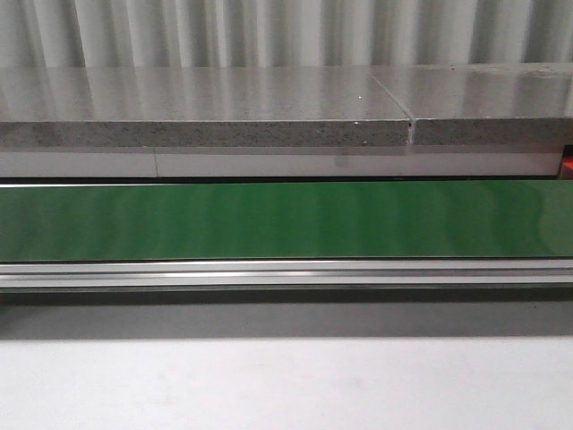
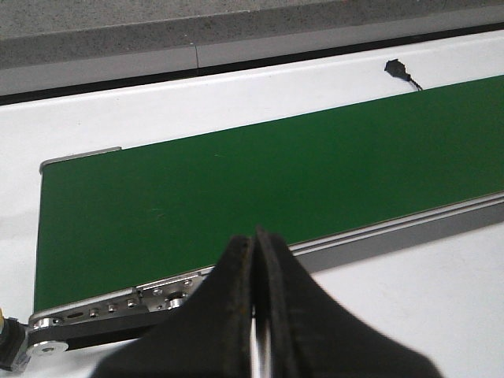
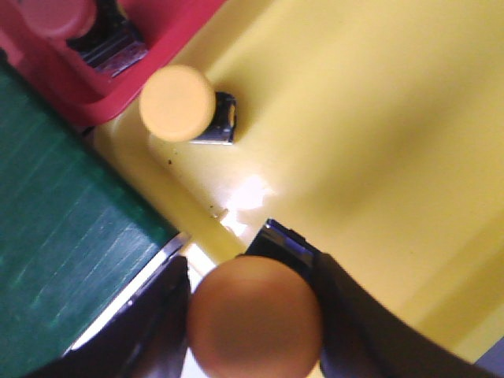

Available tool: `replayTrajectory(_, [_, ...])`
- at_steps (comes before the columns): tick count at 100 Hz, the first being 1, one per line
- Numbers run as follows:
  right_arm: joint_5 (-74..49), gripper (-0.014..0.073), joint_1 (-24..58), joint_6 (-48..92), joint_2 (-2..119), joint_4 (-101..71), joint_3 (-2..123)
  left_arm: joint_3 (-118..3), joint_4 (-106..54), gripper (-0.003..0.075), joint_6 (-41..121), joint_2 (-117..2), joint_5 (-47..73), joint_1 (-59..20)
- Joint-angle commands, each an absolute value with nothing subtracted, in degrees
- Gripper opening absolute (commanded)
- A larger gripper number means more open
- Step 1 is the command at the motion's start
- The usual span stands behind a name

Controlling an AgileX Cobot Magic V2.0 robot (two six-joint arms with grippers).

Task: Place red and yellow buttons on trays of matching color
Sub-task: 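Lower the yellow button into the yellow tray with the right gripper, release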

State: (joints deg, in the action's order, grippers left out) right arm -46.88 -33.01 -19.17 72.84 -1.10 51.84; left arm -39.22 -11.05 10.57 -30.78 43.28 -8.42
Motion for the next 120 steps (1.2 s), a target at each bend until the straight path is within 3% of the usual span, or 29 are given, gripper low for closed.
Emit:
replayTrajectory(1, [-42.61,0.0258,-33.75,-19.62,73.34,-2.27,52.82,-40.68,-11.92,-0.0020,10.71,-30.86,39.53,-8.91])
replayTrajectory(80, [-32.56,0.0265,-33.75,-19.57,89.37,-4.26,52.82,-40.68,-11.92,-0.0020,10.71,-30.86,39.53,-8.91])
replayTrajectory(85, [-32.34,0.0300,-33.75,-19.57,89.37,-4.26,52.82,-40.68,-11.92,-0.0020,10.71,-30.86,39.53,-8.91])
replayTrajectory(102, [-32.80,0.0539,-33.75,-19.57,89.31,-4.26,52.82,-40.68,-11.92,-0.0020,10.71,-30.86,39.53,-8.91])
replayTrajectory(120, [-32.81,0.0563,-33.75,-18.10,88.22,-4.02,52.82,-40.68,-11.92,-0.0020,10.71,-30.86,39.53,-8.91])
